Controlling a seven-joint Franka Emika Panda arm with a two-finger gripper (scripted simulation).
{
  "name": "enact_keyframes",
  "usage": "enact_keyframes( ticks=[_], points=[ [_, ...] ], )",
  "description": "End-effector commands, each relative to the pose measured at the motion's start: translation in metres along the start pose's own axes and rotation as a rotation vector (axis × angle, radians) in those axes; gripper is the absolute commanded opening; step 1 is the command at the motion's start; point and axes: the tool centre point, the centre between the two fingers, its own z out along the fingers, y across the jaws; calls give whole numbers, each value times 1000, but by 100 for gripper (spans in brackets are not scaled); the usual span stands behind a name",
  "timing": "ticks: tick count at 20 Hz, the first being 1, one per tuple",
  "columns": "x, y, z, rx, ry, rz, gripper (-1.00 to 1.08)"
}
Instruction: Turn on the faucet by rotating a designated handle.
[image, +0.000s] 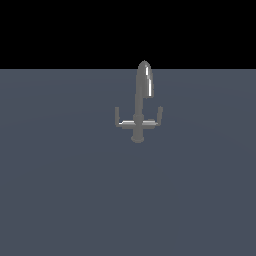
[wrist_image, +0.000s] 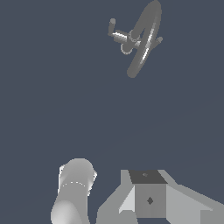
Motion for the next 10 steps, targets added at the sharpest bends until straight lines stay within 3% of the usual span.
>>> enact_keyframes(
  ticks=[1, 10],
  points=[
    [7, 4, 2, -22, -28, -72, -100],
    [36, 20, 10, -89, -137, -337, -100]
  ],
)
